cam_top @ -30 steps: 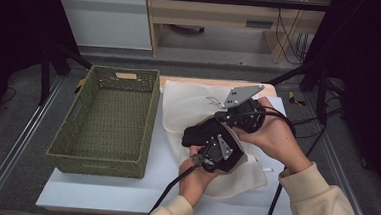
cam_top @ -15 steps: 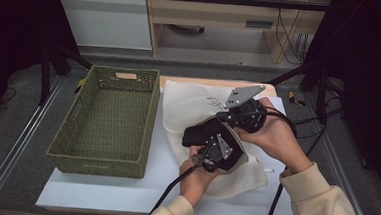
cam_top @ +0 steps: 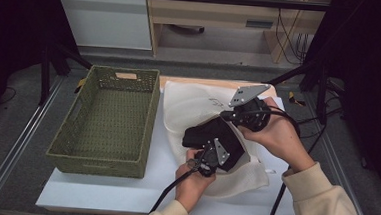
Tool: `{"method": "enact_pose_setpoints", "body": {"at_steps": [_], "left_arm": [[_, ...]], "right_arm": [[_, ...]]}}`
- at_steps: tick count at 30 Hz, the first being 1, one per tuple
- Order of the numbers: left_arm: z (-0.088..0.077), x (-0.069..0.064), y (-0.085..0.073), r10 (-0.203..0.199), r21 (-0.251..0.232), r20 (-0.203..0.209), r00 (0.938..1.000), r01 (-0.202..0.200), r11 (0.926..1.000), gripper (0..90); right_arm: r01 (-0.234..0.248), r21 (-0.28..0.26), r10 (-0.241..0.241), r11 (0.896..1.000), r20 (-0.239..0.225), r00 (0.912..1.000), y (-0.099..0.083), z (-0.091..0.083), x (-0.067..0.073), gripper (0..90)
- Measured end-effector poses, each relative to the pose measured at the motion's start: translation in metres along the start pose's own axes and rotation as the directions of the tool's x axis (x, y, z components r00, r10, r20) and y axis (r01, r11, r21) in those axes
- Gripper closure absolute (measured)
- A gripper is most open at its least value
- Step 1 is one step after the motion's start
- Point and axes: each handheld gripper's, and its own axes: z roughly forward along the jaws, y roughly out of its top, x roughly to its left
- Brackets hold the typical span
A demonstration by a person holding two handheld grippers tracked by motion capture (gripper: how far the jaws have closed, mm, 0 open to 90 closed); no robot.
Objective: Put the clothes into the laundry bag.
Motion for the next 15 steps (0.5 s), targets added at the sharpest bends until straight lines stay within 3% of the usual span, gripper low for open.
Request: {"method": "enact_pose_setpoints", "body": {"at_steps": [7, 10, 15], "left_arm": [[-0.029, 0.000, -0.008, -0.004, -0.042, 0.036, 0.9993, 0.006, 0.9991, 89.9], [-0.044, 0.005, -0.013, -0.028, -0.066, 0.042, 0.9987, 0.031, 0.9973, 90.0], [-0.062, 0.016, -0.014, -0.054, -0.091, 0.015, 0.9984, 0.055, 0.9943, 90.0]], "right_arm": [[-0.001, -0.004, 0.001, 1.000, 0.001, 1.0000, 0.002, 0.003, 0.003, 90.0], [0.002, -0.006, -0.002, 1.000, 0.000, 1.0000, 0.001, 0.005, 0.006, 90.0], [-0.001, -0.008, 0.001, 1.000, -0.010, 1.0000, -0.002, 0.008, 0.009, 90.0]]}}
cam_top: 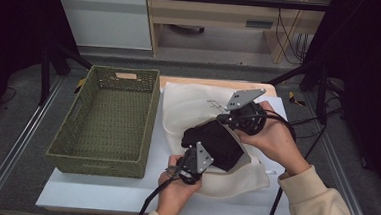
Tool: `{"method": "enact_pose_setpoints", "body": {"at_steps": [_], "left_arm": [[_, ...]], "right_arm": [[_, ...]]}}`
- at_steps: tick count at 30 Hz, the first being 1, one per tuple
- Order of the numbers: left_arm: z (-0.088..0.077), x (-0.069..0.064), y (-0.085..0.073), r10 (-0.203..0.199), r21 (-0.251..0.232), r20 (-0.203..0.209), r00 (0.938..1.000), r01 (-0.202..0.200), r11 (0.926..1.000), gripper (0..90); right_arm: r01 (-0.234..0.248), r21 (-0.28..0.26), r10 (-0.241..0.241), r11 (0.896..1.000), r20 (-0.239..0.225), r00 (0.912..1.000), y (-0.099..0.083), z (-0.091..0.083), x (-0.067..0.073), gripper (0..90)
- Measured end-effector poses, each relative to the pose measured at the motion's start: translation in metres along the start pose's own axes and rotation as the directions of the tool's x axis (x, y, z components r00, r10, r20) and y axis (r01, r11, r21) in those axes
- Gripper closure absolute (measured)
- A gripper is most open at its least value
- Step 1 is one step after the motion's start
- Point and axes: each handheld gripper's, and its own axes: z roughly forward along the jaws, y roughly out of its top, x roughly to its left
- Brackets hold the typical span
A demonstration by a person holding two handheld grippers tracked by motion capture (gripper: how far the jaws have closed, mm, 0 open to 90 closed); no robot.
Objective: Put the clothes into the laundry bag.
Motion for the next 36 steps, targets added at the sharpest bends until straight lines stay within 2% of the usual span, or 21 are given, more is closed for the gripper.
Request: {"method": "enact_pose_setpoints", "body": {"at_steps": [1, 4, 6, 7, 11, 15, 19, 20, 21, 26, 30, 32, 34, 36], "left_arm": [[-0.008, 0.007, 0.003, -0.011, -0.012, -0.022, 0.9997, 0.011, 0.9999, 90.0], [-0.016, 0.019, 0.008, -0.028, -0.020, -0.062, 0.9977, 0.026, 0.9995, 90.0], [-0.016, 0.022, 0.009, -0.028, -0.018, -0.077, 0.9967, 0.026, 0.9995, 90.0], [-0.017, 0.029, 0.009, -0.043, -0.014, -0.092, 0.9948, 0.042, 0.9990, 90.0], [-0.014, 0.040, 0.004, -0.085, -0.006, -0.122, 0.9889, 0.085, 0.9964, 90.0], [-0.013, 0.047, 0.001, -0.102, -0.003, -0.156, 0.9824, 0.103, 0.9947, 90.0], [-0.009, 0.055, -0.001, -0.131, -0.002, -0.188, 0.9735, 0.133, 0.9911, 89.9], [-0.009, 0.055, -0.001, -0.131, -0.002, -0.188, 0.9735, 0.133, 0.9911, 89.9], [-0.006, 0.058, -0.004, -0.142, 0.002, -0.199, 0.9697, 0.145, 0.9894, 89.9], [-0.002, 0.062, -0.009, -0.156, 0.015, -0.213, 0.9646, 0.162, 0.9866, 89.9], [0.002, 0.064, -0.016, -0.170, 0.027, -0.245, 0.9544, 0.182, 0.9829, 90.0], [0.005, 0.062, -0.019, -0.170, 0.045, -0.235, 0.9571, 0.185, 0.9817, 90.0], [0.007, 0.061, -0.021, -0.179, 0.044, -0.227, 0.9574, 0.193, 0.9802, 90.0], [0.010, 0.061, -0.024, -0.174, 0.047, -0.212, 0.9617, 0.188, 0.9811, 90.0]], "right_arm": [[-0.001, -0.003, 0.001, 1.000, -0.001, 1.0000, 0.000, 0.000, 0.000, 90.0], [-0.004, -0.009, 0.004, 1.000, 0.001, 1.0000, 0.000, 0.000, 0.001, 90.0], [-0.007, -0.013, 0.006, 1.000, -0.003, 1.0000, 0.001, 0.001, 0.003, 90.0], [0.001, -0.012, -0.001, 1.000, -0.002, 1.0000, 0.001, 0.001, 0.003, 90.0], [-0.011, -0.024, 0.011, 1.000, -0.001, 0.9999, 0.000, 0.000, 0.004, 90.0], [-0.018, -0.026, 0.018, 1.000, 0.003, 0.9998, -0.003, -0.004, 0.001, 90.0], [-0.022, -0.025, 0.022, 0.999, 0.009, 0.9997, -0.004, -0.008, -0.001, 90.0], [-0.022, -0.025, 0.022, 0.999, 0.009, 0.9997, -0.004, -0.008, -0.001, 90.0], [-0.020, -0.024, 0.020, 1.000, 0.007, 0.9998, -0.004, -0.009, -0.002, 90.0], [-0.019, -0.022, 0.019, 1.000, 0.006, 0.9998, -0.005, -0.010, -0.003, 90.0], [-0.017, -0.020, 0.018, 1.000, 0.003, 0.9998, -0.005, -0.009, -0.002, 90.0], [-0.021, -0.019, 0.021, 1.000, 0.004, 0.9998, -0.004, -0.009, -0.002, 90.0], [-0.018, -0.019, 0.018, 1.000, 0.003, 0.9998, -0.004, -0.009, -0.002, 90.0], [-0.018, -0.017, 0.018, 1.000, 0.001, 0.9998, -0.004, -0.009, -0.002, 90.0]]}}
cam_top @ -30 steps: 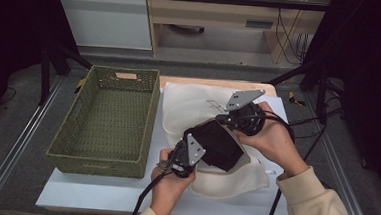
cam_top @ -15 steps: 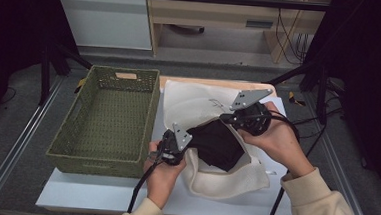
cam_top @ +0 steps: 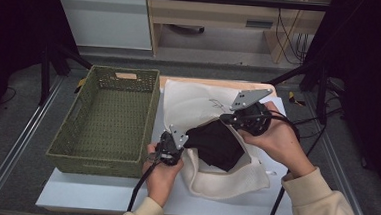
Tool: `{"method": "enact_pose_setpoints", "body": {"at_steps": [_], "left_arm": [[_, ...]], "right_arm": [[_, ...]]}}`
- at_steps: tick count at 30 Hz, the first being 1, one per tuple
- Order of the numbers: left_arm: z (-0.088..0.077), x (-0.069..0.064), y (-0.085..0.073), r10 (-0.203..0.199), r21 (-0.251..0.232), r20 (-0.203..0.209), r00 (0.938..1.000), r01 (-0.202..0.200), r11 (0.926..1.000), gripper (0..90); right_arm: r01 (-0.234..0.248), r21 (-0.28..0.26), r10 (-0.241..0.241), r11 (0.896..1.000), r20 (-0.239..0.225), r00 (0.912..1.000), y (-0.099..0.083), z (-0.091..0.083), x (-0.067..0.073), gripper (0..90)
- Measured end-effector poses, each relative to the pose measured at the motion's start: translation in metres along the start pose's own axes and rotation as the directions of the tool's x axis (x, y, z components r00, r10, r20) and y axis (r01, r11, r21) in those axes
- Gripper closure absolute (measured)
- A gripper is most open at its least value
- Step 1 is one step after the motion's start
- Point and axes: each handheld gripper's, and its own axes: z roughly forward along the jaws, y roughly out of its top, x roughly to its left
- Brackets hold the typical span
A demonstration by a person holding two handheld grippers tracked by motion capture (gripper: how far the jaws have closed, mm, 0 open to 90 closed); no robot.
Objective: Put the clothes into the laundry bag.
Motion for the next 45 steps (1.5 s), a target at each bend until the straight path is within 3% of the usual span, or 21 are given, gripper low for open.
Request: {"method": "enact_pose_setpoints", "body": {"at_steps": [2, 8, 9, 12, 16, 22, 24, 29, 33, 40, 45], "left_arm": [[0.000, -0.003, -0.001, -0.019, 0.000, 0.033, 0.9993, 0.019, 0.9998, 90.0], [-0.004, -0.011, 0.007, 0.006, -0.030, 0.060, 0.9982, -0.005, 0.9995, 90.0], [-0.007, -0.017, 0.011, 0.031, -0.048, 0.072, 0.9969, -0.028, 0.9985, 90.0], [-0.009, -0.027, 0.017, 0.046, -0.072, 0.094, 0.9945, -0.039, 0.9967, 90.0], [-0.012, -0.042, 0.025, 0.098, -0.097, 0.098, 0.9903, -0.089, 0.9913, 90.0], [-0.010, -0.054, 0.029, 0.125, -0.099, 0.114, 0.9856, -0.114, 0.9885, 90.0], [-0.008, -0.061, 0.028, 0.164, -0.098, 0.117, 0.9794, -0.153, 0.9834, 90.0], [-0.003, -0.072, 0.026, 0.183, -0.093, 0.136, 0.9736, -0.171, 0.9808, 90.0], [0.001, -0.074, 0.024, 0.192, -0.092, 0.138, 0.9716, -0.181, 0.9792, 90.0], [0.009, -0.061, 0.020, 0.158, -0.078, 0.122, 0.9799, -0.149, 0.9858, 90.0], [0.013, -0.056, 0.017, 0.145, -0.077, 0.119, 0.9823, -0.136, 0.9877, 90.0]], "right_arm": [[0.001, 0.001, -0.001, 1.000, -0.001, 1.0000, 0.000, 0.001, 0.000, 90.0], [0.007, -0.001, -0.007, 1.000, -0.002, 1.0000, 0.002, 0.001, 0.002, 90.0], [0.008, -0.004, -0.008, 1.000, -0.004, 1.0000, 0.003, 0.001, 0.003, 90.0], [0.013, -0.002, -0.013, 1.000, -0.004, 0.9999, 0.005, 0.002, 0.004, 90.0], [0.013, -0.006, -0.013, 1.000, -0.007, 0.9999, 0.007, 0.002, 0.005, 90.0], [0.016, -0.005, -0.016, 1.000, -0.016, 0.9998, 0.008, 0.002, 0.006, 90.0], [0.012, -0.005, -0.012, 1.000, -0.019, 0.9997, 0.007, 0.002, 0.006, 90.0], [0.011, -0.005, -0.011, 1.000, -0.018, 0.9998, 0.006, 0.002, 0.005, 90.0], [0.013, -0.004, -0.013, 1.000, -0.017, 0.9998, 0.005, 0.001, 0.004, 90.0], [0.012, 0.001, -0.012, 1.000, -0.017, 0.9998, 0.004, 0.005, 0.005, 90.0], [0.013, 0.001, -0.013, 1.000, -0.019, 0.9997, 0.004, 0.008, 0.007, 90.0]]}}
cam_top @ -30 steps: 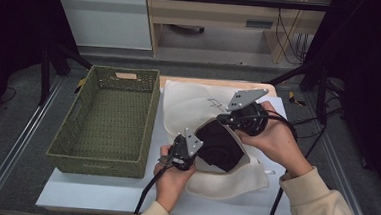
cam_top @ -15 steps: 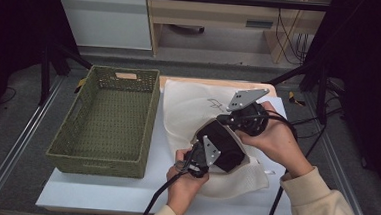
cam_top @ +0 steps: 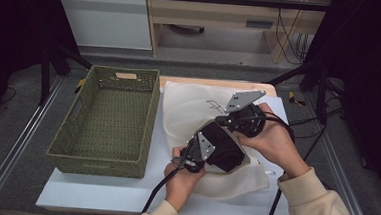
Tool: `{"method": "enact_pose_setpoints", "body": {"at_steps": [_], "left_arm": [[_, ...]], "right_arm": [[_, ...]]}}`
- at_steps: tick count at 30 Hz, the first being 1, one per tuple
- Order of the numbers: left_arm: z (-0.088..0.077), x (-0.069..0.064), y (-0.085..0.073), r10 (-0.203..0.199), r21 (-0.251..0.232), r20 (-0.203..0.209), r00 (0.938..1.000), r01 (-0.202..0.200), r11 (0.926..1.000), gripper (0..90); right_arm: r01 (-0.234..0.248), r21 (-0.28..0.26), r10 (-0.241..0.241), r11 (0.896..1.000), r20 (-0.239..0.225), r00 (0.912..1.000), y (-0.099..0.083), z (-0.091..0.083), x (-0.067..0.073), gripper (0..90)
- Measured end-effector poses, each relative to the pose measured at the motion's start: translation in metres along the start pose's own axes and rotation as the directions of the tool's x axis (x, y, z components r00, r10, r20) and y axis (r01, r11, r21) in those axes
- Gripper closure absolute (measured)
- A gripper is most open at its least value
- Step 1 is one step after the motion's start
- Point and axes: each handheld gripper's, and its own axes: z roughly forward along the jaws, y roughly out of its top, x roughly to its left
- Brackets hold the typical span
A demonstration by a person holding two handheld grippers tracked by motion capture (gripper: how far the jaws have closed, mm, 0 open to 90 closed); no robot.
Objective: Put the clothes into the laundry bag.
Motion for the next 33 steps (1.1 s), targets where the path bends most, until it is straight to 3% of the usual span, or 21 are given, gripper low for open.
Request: {"method": "enact_pose_setpoints", "body": {"at_steps": [3, 4, 9, 13, 16, 19, 23, 33], "left_arm": [[-0.006, -0.001, -0.002, -0.003, -0.018, 0.004, 1.0000, 0.003, 0.9998, 90.0], [-0.016, -0.003, -0.002, 0.012, -0.038, 0.010, 0.9999, -0.011, 0.9992, 90.0], [-0.037, -0.007, 0.007, 0.005, -0.089, 0.044, 0.9990, -0.001, 0.9960, 90.0], [-0.043, -0.011, 0.015, 0.004, -0.116, 0.059, 0.9983, 0.003, 0.9932, 89.9], [-0.035, -0.019, 0.020, 0.016, -0.112, 0.063, 0.9979, -0.008, 0.9936, 90.0], [-0.025, -0.024, 0.018, 0.006, -0.095, 0.078, 0.9970, 0.001, 0.9955, 89.9], [-0.007, -0.033, 0.013, 0.020, -0.068, 0.075, 0.9970, -0.015, 0.9976, 89.9], [0.015, -0.037, 0.004, 0.033, -0.033, 0.065, 0.9973, -0.031, 0.9990, 89.9]], "right_arm": [[-0.006, 0.000, 0.006, 1.000, 0.002, 1.0000, 0.000, 0.000, 0.000, 90.0], [-0.004, 0.002, 0.004, 1.000, 0.004, 1.0000, 0.000, 0.000, -0.002, 90.0], [-0.003, 0.000, 0.003, 1.000, 0.007, 1.0000, 0.000, -0.001, -0.001, 90.0], [-0.003, 0.000, 0.003, 1.000, 0.006, 1.0000, 0.000, 0.000, -0.001, 90.0], [-0.004, 0.000, 0.004, 1.000, 0.006, 1.0000, 0.000, 0.001, 0.000, 90.0], [0.001, 0.000, -0.001, 1.000, 0.003, 1.0000, 0.000, 0.001, 0.001, 90.0], [0.001, -0.003, -0.001, 1.000, 0.003, 1.0000, 0.000, 0.000, 0.000, 90.0], [-0.001, -0.002, 0.001, 1.000, 0.001, 1.0000, -0.001, -0.002, 0.000, 90.0]]}}
